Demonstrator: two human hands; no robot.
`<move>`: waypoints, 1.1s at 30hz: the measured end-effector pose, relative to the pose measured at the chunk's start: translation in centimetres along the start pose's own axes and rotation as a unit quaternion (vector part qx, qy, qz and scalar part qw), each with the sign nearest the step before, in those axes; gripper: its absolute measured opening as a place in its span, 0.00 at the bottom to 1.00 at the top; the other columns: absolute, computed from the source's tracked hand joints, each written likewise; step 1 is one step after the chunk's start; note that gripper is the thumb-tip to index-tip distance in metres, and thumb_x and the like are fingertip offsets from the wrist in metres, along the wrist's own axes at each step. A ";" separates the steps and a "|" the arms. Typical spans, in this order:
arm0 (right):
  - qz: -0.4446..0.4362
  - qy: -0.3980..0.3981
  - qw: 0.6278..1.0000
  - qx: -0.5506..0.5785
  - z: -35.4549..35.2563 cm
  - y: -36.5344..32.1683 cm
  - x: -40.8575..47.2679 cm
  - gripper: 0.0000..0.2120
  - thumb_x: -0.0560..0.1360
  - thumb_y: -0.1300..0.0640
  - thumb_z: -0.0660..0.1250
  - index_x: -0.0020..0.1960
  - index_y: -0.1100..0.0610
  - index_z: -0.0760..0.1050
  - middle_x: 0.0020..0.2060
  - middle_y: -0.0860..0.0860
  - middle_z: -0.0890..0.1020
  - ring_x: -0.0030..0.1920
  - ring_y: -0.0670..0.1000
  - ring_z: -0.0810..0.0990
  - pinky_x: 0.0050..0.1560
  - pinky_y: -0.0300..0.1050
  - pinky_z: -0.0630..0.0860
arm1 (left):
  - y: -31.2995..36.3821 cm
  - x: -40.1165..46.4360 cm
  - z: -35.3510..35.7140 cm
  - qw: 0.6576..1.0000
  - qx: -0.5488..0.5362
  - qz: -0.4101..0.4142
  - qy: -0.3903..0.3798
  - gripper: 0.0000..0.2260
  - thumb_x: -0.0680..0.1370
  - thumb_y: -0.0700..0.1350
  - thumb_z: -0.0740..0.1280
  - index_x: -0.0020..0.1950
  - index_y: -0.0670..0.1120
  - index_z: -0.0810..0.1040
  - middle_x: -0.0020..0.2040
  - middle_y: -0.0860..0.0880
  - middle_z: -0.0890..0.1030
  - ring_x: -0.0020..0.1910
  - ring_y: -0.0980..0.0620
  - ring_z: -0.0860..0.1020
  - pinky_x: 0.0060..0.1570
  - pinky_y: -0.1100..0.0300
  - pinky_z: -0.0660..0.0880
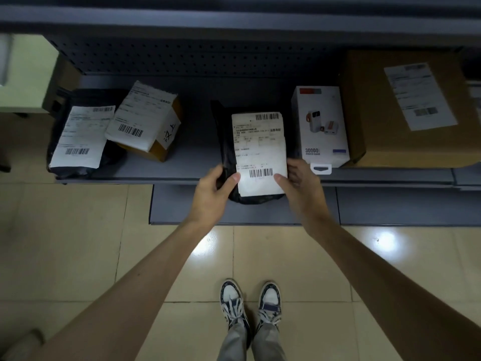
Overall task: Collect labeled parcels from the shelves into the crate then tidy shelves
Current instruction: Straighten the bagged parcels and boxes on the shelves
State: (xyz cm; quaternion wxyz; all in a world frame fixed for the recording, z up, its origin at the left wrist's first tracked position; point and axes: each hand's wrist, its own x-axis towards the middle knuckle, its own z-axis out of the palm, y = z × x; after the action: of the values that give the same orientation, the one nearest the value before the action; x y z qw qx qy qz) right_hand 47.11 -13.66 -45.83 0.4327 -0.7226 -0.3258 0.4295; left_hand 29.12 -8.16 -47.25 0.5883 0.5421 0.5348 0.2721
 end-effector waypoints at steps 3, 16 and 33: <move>0.002 0.002 1.000 0.014 -0.1 0.7 -0.7 0.14 0.77 0.63 0.68 0.63 0.57 0.74 0.51 0.41 0.82 0.53 0.39 0.81 0.56 0.37 0.79 | -0.5 -0.9 0.3 0.999 -0.031 0.011 -0.002 0.12 0.83 0.40 0.65 0.65 0.45 0.78 0.63 0.47 0.81 0.63 0.55 0.79 0.63 0.63 0.75; 0.013 0.001 0.999 0.032 -0.3 1.7 -0.6 0.12 0.77 0.63 0.69 0.60 0.58 0.76 0.54 0.45 0.84 0.55 0.41 0.82 0.59 0.43 0.78 | -0.8 -1.1 0.8 0.998 -0.052 0.018 0.008 0.12 0.83 0.39 0.63 0.67 0.43 0.78 0.61 0.50 0.83 0.63 0.54 0.80 0.64 0.61 0.75; 0.029 0.024 0.999 -0.019 0.6 0.6 0.6 0.07 0.78 0.59 0.67 0.55 0.58 0.79 0.47 0.49 0.85 0.51 0.46 0.83 0.56 0.45 0.80 | 0.0 0.5 0.8 0.995 0.073 -0.022 0.067 0.08 0.82 0.47 0.66 0.52 0.43 0.79 0.52 0.50 0.75 0.49 0.52 0.77 0.51 0.65 0.74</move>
State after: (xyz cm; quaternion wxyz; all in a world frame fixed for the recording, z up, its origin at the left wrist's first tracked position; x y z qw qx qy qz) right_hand 46.92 -13.22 -46.70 0.4139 -0.7501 -0.3022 0.4181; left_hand 30.01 -7.93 -47.52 0.5156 0.5526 0.6031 0.2552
